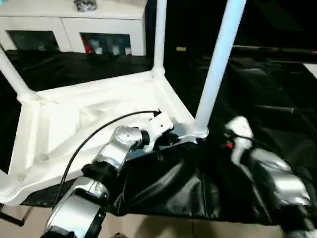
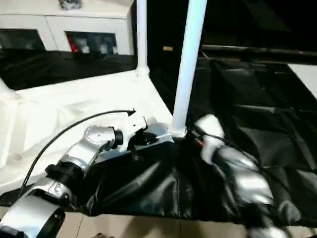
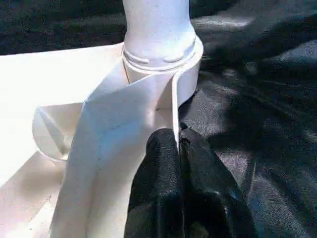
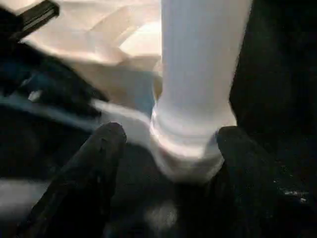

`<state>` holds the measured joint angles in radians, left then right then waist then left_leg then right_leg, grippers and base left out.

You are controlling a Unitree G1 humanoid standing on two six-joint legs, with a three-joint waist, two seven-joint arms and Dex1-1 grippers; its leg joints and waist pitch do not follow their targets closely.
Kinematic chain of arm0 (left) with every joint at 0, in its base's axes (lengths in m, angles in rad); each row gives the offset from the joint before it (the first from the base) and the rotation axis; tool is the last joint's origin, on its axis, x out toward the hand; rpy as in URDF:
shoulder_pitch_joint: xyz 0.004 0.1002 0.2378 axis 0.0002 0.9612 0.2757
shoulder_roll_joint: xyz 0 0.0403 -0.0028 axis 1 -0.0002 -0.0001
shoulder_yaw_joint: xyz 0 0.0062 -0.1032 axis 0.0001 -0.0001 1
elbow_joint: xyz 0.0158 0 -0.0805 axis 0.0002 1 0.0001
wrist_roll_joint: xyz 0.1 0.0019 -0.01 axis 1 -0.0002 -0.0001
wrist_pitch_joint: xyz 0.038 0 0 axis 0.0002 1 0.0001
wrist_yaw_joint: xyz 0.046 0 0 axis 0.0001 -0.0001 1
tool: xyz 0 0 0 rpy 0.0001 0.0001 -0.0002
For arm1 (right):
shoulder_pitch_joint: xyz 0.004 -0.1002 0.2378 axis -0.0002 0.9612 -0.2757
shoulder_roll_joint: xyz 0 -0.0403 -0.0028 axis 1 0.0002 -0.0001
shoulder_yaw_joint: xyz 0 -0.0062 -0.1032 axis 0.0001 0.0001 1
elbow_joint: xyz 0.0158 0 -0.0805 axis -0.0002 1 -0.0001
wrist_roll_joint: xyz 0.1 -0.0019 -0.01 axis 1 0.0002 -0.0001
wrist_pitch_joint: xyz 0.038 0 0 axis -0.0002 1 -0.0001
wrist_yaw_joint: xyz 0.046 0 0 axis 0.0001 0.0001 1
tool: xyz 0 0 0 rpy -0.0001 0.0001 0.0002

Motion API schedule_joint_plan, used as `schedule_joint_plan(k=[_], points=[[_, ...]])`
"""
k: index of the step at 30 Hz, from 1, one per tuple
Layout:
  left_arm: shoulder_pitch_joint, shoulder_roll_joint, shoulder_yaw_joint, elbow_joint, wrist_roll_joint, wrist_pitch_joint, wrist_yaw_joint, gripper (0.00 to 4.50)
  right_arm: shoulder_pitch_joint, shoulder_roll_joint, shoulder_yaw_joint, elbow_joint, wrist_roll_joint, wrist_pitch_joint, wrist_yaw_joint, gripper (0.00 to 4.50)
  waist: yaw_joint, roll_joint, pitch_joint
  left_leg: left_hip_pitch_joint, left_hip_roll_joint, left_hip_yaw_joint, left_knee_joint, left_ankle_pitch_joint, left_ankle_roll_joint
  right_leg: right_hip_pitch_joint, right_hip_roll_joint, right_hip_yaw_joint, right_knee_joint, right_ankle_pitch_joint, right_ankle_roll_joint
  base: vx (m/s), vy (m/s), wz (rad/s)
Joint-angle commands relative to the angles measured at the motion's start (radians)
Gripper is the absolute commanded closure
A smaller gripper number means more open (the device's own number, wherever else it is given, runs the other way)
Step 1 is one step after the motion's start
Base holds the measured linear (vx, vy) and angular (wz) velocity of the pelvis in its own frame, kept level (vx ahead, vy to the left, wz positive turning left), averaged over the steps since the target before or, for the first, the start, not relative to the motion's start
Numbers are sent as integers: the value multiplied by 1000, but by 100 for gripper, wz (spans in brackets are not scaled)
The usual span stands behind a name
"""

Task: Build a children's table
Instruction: Rotate leg to tighten

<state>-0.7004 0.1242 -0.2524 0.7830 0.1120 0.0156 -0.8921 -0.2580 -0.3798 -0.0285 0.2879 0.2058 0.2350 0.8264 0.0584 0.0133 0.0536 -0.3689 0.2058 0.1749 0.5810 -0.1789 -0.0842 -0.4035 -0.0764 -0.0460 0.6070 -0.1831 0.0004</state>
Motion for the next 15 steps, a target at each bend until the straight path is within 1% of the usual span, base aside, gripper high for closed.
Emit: schedule_joint_plan(k=[1, 3, 4, 5, 6, 7, 8, 9, 10, 11, 12, 13, 14, 15], points=[[-17, -1, 5, -4, -20, -49, -15, 450, 13, -32, -20, -47, 31, 20, 50, 117, 4, -16, -63, 2, 15, 1, -59, -206, 88, 56, -51, 32, -88, -220, -213, 0, 0, 0], [-17, -1, 5, -4, -20, -50, -16, 450, 17, -37, -21, -52, 34, 24, 58, 117, 1, -16, -61, 1, 13, 1, -61, -217, 83, 53, -52, 30, -92, -278, -200, 0, 0, 0], [8, -1, 11, -53, -45, -62, -39, 450, 57, -77, -19, -119, 75, 64, 115, 117, 1, -24, -60, 0, 12, 1, -61, -220, 84, 54, -50, 29, -95, -293, -192, 0, 0, 0], [13, -2, 14, -66, -53, -59, -46, 450, 62, -82, -18, -131, 82, 70, 123, 117, 6, -23, -60, 3, 14, 1, -60, -220, 88, 56, -51, 31, -95, -297, -186, 0, 0, 0], [33, -1, 25, -116, -83, -31, -69, 450, 75, -85, -8, -162, 97, 85, 138, 117, 8, -18, -61, -1, 17, -1, -61, -199, 93, 55, -53, 32, -90, -278, -189, 0, 0, 0], [38, 0, 28, -129, -90, -22, -75, 450, 78, -84, -5, -169, 100, 89, 141, 117, 8, -19, -63, -3, 19, -2, -61, -190, 92, 57, -54, 31, -87, -260, -193, 0, 0, 0], [47, 1, 34, -156, -106, 0, -86, 423, 80, -79, 2, -180, 103, 93, 142, 110, 8, -20, -63, -4, 17, -1, -60, -181, 95, 56, -54, 31, -86, -250, -196, 0, 0, 0], [68, 13, 44, -219, -128, 45, -97, 406, 82, -67, 19, -197, 107, 100, 142, 106, 8, -18, -64, -2, 18, -1, -60, -179, 95, 54, -54, 30, -84, -238, -208, 0, 0, 0], [81, 21, 49, -259, -141, 72, -102, 393, 82, -61, 30, -207, 110, 105, 143, 106, 9, -14, -67, -3, 22, -2, -60, -164, 95, 54, -56, 31, -78, -202, -226, 0, 0, 0], [81, 21, 49, -259, -141, 72, -102, 387, 82, -61, 30, -207, 110, 105, 143, 106, 8, -12, -66, 1, 25, -1, -59, -169, 96, 48, -53, 31, -78, -178, -243, 0, 0, 0], [102, 41, 58, -327, -155, 121, -105, 387, 79, -47, 43, -212, 112, 106, 138, 106, 6, -13, -64, -1, 24, 0, -59, -172, 95, 49, -52, 30, -77, -173, -247, 0, 0, 0], [134, 72, 65, -419, -173, 185, -117, 375, 69, -25, 53, -209, 112, 106, 125, 106, 9, -23, -63, -1, 26, -1, -62, -181, 92, 51, -54, 29, -74, -176, -249, 0, 0, 0], [140, 78, 67, -434, -175, 196, -119, 375, 68, -21, 54, -208, 112, 106, 122, 106, 8, -15, -60, -2, 27, -3, -65, -188, 87, 49, -55, 30, -71, -192, -249, 0, 0, 0], [155, 93, 70, -477, -183, 226, -126, 352, 63, -10, 58, -205, 112, 106, 116, 106, 3, -15, -60, -2, 26, -1, -65, -191, 81, 49, -53, 30, -72, -202, -243, 0, 0, 0]])
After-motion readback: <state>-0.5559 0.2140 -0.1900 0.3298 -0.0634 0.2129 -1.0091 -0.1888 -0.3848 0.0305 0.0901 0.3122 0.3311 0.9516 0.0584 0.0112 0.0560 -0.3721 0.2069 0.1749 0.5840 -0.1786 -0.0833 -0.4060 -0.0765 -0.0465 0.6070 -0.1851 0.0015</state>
